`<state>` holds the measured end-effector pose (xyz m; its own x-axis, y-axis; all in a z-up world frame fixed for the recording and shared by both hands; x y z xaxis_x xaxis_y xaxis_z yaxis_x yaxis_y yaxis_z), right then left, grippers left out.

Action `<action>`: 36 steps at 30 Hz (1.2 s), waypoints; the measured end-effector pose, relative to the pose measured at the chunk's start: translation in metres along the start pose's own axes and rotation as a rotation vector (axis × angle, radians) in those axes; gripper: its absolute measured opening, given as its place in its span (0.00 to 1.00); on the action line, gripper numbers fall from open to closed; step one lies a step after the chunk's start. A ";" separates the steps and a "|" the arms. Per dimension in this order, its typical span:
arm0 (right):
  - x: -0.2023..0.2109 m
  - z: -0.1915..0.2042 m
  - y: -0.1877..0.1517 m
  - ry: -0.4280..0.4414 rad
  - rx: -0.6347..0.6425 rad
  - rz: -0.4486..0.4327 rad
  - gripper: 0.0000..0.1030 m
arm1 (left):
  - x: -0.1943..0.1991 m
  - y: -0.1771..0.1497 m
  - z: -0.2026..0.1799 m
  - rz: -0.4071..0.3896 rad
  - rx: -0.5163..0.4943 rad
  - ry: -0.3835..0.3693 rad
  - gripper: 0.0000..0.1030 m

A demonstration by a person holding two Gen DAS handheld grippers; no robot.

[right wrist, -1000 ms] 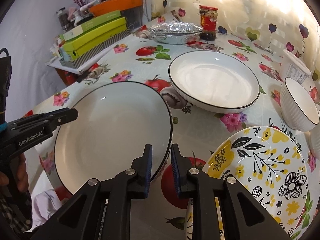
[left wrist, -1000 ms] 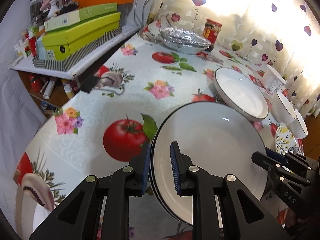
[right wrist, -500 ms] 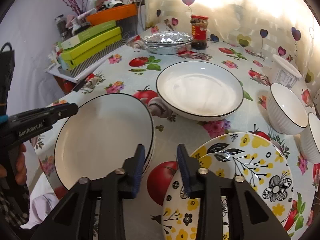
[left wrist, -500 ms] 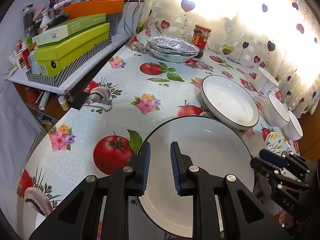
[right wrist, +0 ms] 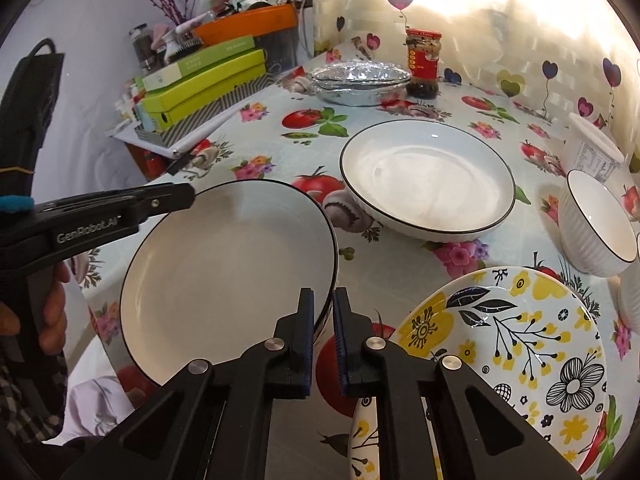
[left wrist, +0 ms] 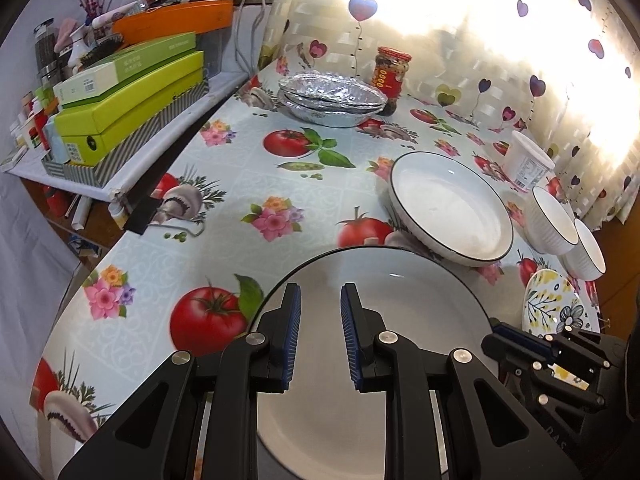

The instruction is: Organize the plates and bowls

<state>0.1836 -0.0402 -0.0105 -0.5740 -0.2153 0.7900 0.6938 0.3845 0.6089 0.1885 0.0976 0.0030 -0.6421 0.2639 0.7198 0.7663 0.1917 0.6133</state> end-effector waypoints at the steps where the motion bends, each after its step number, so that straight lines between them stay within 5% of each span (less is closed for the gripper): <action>1: 0.000 -0.001 0.000 0.009 -0.004 0.006 0.10 | -0.001 0.000 -0.002 0.002 -0.002 -0.002 0.21; 4: 0.003 -0.011 0.007 0.045 -0.054 0.010 0.10 | -0.007 0.004 -0.007 0.008 -0.013 -0.010 0.21; 20: -0.001 -0.075 0.040 -0.065 -0.118 -0.034 0.11 | -0.035 0.035 -0.032 0.027 -0.047 -0.066 0.21; 25: -0.014 -0.102 0.053 -0.111 -0.129 -0.022 0.28 | -0.048 0.047 -0.038 0.037 -0.047 -0.084 0.21; 36: -0.035 -0.152 0.089 -0.143 -0.184 0.001 0.35 | -0.078 0.065 -0.043 0.090 -0.058 -0.085 0.34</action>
<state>0.3314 -0.1353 0.0266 -0.6197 -0.0806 0.7807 0.7547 0.2117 0.6210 0.2874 0.0494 0.0011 -0.5647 0.3576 0.7438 0.8164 0.1098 0.5670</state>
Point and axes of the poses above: each gripper's, at about its wrist camera, not at the fingertips, and x roughly against the way its jaws point, z to its left, y to its top, the point moved 8 cm from there along -x, roughly the way its jaws point, and after that the axes turned 14 degrees about -y, right-handed, at the moved point
